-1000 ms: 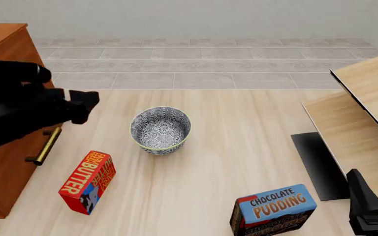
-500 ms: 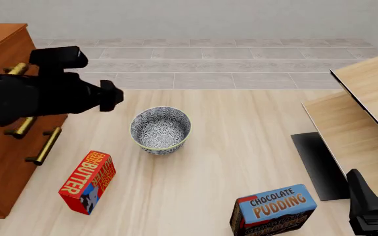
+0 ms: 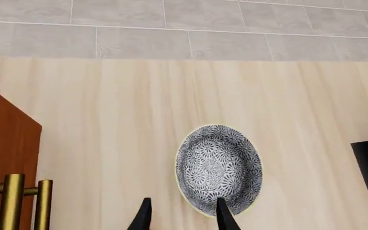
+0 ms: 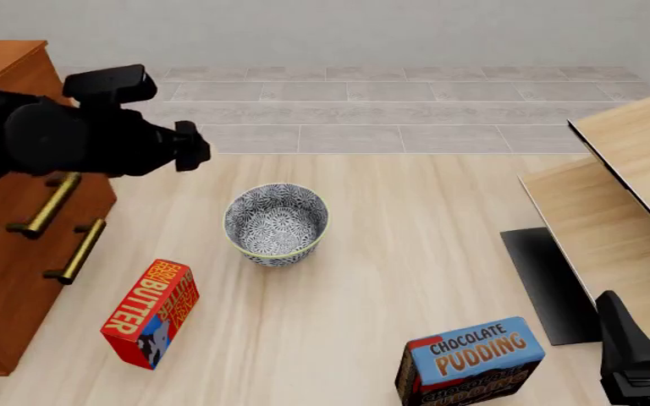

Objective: Close the top drawer of the cabinet and put the bowl on top of it.

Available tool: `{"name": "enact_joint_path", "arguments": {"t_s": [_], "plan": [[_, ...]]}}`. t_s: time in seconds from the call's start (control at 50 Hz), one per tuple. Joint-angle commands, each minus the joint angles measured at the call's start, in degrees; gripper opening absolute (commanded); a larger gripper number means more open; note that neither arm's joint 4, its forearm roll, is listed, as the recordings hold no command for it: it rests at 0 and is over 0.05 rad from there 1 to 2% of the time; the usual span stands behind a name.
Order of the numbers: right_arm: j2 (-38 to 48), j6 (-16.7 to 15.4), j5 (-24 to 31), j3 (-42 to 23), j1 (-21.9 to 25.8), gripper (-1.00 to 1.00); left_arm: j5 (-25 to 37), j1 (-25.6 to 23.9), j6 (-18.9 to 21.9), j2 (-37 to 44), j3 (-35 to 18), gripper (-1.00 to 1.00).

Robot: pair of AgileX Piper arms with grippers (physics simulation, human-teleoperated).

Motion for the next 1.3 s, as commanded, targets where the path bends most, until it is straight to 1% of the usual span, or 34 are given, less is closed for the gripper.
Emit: {"name": "enact_joint_path", "arguments": {"t_s": [0.02,0.08,0.1,0.18,0.44,0.52,0.74,0.88,1.3], "plan": [[-0.09,0.01,0.11,-0.03,0.00,1.00,-1.38,1.20,-0.92,3.30,-0.87,1.00],[-0.09,-0.01,0.11,-0.03,0.00,1.00,-1.79,1.32,-0.78,3.98,-0.95,1.00],[-0.08,0.00,0.11,-0.03,0.00,1.00,-2.11,1.14,-1.55,4.77,-1.18,1.00],[-0.09,0.00,0.11,-0.03,0.00,1.00,-2.85,1.05,-2.39,5.80,-1.28,1.00],[-0.08,-0.01,0.11,-0.03,0.00,1.00,-5.49,1.58,-2.89,10.19,-1.87,1.00],[-0.09,-0.01,0.11,-0.03,0.01,1.00,-5.68,1.08,-4.76,10.91,-2.35,1.00],[-0.09,0.00,0.11,-0.03,0.00,1.00,-7.99,1.73,-4.45,13.18,-1.23,1.00],[-0.08,-0.01,0.11,-0.03,0.01,1.00,-8.42,1.68,-5.39,13.63,-0.94,1.00],[-0.09,0.01,0.11,-0.03,0.01,1.00,-11.24,2.68,-5.20,16.25,0.60,1.00]]}}
